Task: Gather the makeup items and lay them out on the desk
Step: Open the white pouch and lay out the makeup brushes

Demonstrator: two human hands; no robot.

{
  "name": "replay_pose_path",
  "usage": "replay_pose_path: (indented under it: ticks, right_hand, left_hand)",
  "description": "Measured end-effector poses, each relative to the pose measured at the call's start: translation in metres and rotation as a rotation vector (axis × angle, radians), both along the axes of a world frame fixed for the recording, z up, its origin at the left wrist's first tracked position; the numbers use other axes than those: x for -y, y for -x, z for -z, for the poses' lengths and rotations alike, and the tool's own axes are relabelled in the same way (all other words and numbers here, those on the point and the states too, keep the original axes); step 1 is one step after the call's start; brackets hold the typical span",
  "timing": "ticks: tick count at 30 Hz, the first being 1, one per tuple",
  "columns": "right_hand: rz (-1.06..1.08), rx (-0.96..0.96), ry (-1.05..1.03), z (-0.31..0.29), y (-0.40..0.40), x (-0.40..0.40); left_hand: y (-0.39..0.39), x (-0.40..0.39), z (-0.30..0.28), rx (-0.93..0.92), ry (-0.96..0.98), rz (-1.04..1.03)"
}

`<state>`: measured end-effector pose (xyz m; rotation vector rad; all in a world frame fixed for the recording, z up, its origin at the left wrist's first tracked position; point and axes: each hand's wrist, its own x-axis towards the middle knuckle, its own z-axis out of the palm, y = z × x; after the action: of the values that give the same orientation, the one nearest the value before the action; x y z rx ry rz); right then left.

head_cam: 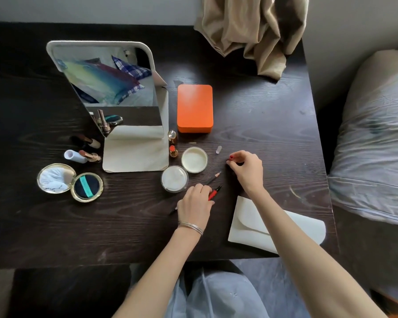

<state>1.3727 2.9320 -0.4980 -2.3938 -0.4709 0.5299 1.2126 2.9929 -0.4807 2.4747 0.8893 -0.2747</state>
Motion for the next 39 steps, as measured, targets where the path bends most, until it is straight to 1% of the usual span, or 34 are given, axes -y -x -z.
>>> replay_pose_path:
  ticks: [5,10,20,27,29,31,32,33,35,36,39]
  right_hand:
    - [0.034,0.028,-0.017,0.002,0.002,-0.004]
    - [0.074,0.013,-0.018,0.001,0.003,-0.008]
    - [0.102,0.012,-0.017,-0.003,0.006,-0.014]
    - [0.101,-0.011,-0.013,-0.005,0.007,-0.014]
    - [0.090,-0.055,-0.050,-0.008,0.007,-0.012]
    - [0.124,-0.180,-0.158,-0.018,0.005,-0.006]
    - [0.146,-0.207,-0.207,-0.025,0.004,0.002]
    - [0.148,-0.173,-0.224,-0.032,0.004,0.015]
    - [0.072,-0.036,-0.167,-0.044,0.011,0.052]
    - [0.006,0.000,-0.115,-0.048,0.017,0.071]
    - [-0.248,-0.024,0.108,-0.050,0.033,0.121]
  left_hand:
    - [0.001,0.000,-0.003,0.005,0.025,-0.009]
    - [0.005,-0.003,-0.007,0.031,0.021,-0.046]
    - [0.011,-0.006,-0.010,0.102,0.054,-0.102]
    - [0.013,-0.005,-0.010,0.105,0.070,-0.118]
    - [0.014,-0.005,-0.011,0.118,0.074,-0.123]
    - [0.014,-0.004,-0.013,0.137,0.077,-0.136]
    - [0.015,-0.003,-0.015,0.151,0.082,-0.142]
    - [0.014,-0.002,-0.017,0.164,0.093,-0.136]
    - [0.012,0.002,-0.021,0.188,0.123,-0.084]
    - [0.009,0.006,-0.022,0.201,0.146,-0.046]
    - [-0.001,0.019,-0.025,0.219,0.213,0.089]
